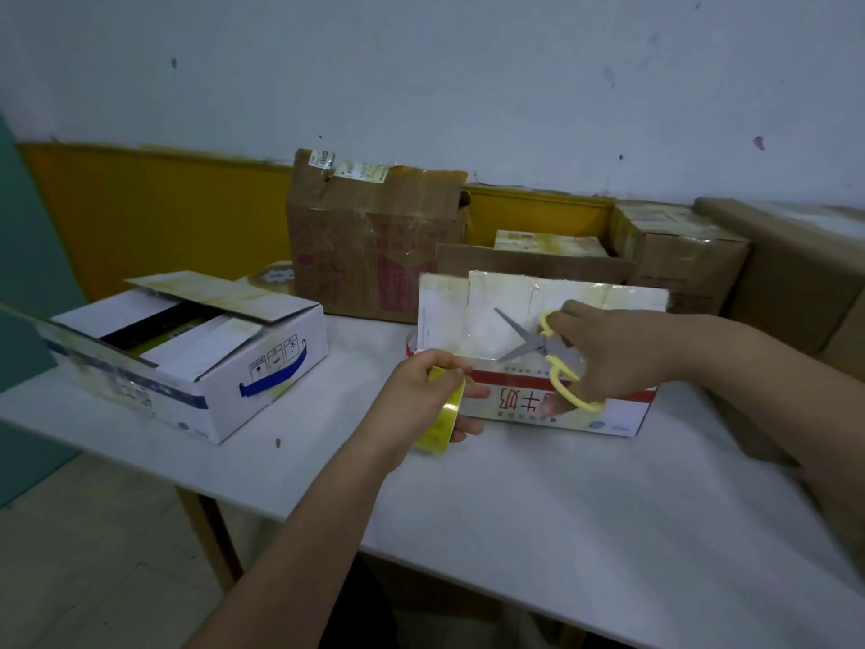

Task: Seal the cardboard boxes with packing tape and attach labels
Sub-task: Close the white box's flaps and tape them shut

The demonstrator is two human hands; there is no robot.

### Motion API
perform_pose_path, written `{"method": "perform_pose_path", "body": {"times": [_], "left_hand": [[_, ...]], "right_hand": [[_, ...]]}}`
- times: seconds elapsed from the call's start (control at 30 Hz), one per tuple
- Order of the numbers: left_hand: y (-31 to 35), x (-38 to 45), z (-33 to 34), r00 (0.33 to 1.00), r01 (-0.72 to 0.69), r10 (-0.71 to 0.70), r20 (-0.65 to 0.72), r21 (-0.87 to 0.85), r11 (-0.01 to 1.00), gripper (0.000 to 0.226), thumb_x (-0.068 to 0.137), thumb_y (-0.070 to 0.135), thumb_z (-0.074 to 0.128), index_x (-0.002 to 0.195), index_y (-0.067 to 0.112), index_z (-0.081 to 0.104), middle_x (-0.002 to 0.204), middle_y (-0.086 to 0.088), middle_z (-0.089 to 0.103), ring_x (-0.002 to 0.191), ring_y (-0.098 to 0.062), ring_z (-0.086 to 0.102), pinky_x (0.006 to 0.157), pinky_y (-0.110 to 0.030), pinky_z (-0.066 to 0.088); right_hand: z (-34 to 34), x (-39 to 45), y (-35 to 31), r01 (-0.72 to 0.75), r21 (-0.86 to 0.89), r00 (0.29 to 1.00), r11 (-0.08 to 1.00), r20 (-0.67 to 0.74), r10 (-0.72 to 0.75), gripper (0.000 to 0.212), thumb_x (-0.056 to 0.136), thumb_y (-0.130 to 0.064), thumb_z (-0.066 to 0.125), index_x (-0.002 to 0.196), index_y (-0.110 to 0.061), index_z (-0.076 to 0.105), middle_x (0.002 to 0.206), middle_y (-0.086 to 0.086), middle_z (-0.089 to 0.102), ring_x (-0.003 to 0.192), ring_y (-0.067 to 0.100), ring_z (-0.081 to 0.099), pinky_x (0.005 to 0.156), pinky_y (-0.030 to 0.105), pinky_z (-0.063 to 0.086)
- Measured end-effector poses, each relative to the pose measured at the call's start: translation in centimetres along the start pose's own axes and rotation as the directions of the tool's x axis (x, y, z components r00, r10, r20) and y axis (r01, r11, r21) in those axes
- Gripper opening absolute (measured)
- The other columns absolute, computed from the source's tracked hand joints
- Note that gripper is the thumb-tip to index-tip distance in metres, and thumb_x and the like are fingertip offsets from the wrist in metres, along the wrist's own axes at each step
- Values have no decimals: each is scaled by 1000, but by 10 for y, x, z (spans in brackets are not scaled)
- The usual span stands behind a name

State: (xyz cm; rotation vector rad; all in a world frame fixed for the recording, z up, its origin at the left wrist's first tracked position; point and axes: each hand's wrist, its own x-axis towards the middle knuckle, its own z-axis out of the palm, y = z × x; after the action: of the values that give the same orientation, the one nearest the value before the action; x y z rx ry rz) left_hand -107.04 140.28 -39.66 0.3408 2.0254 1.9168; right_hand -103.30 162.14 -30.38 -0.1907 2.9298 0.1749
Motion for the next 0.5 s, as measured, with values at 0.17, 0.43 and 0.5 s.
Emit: {"method": "perform_pose_path", "body": {"times": [0.17,0.43,0.5], "left_hand": [[0,-6,-4,999,13,-15,-32,-60,998,17,105,17,48,114,9,59,94,-4,78,62,-27,72,58,-34,58],[0,-9,-9,997,16,-24,-69,-116,993,19,105,20,50,118,8,58,97,-7,78,64,-27,72,61,-35,58],[0,-10,-10,997,21,-30,-71,-127,992,19,105,20,50,118,8,58,97,-8,78,65,-28,72,62,-35,57]], "right_hand": [[25,-34,4,-64,92,996,994,74,57,42,78,-55,72,97,-27,48,99,-6,56,82,10,57,74,29,53],[131,-9,-9,-120,-201,990,972,53,134,26,101,-28,44,118,-15,57,111,5,65,100,25,67,86,35,55],[124,0,-17,-148,-238,983,960,74,170,26,100,-28,48,114,-15,65,103,2,68,91,22,69,81,33,57]]}}
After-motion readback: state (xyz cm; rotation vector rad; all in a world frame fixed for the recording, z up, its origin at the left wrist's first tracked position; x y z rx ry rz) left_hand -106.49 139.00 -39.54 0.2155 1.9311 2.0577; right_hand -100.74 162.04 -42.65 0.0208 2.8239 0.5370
